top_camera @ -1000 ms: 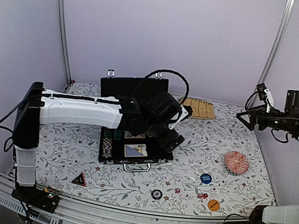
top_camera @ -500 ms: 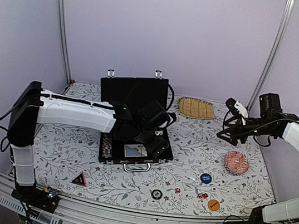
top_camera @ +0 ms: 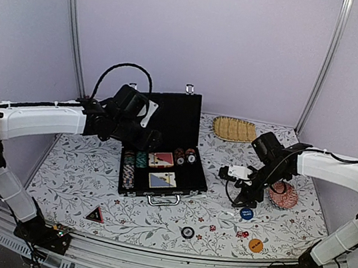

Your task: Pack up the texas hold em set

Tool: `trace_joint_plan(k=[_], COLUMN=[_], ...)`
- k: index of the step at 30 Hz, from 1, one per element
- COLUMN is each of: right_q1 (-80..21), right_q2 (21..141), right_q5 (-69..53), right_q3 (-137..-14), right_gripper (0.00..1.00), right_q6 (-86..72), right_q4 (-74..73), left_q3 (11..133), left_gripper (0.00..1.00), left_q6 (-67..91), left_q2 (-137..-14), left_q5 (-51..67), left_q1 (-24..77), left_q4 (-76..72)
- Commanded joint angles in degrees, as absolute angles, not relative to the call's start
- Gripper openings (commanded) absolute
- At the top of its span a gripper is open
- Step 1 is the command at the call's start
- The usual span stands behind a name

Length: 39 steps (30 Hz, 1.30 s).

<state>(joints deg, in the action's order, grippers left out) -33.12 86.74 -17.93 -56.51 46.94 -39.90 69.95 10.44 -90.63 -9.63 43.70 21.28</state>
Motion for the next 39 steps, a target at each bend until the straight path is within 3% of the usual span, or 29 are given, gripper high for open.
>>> trace_joint_plan(k=[1, 21, 39], right_q1=[-37.39, -44.71, -49.33], right_q2=[90.27, 96.23, 98.17], right_q5=[-13.18, -9.06, -2.67], right_q3=[-55.69, -53.73, -52.79], right_gripper=[0.8, 0.86, 0.7], right_q6=[49.03, 50.74, 46.87], right_q4=[-41.46, -41.13, -39.46], left_q3=[66.24, 64.16, 64.29], left_gripper=[0.8, 0.81, 0.81], left_q6=[8.81, 8.97, 8.99], left_q2=[-86.55, -84.82, -84.99], left_q5=[-11.69, -10.73, -10.45], left_q1=[40.77, 39.21, 39.09], left_q4=[19.31, 16.66, 16.7])
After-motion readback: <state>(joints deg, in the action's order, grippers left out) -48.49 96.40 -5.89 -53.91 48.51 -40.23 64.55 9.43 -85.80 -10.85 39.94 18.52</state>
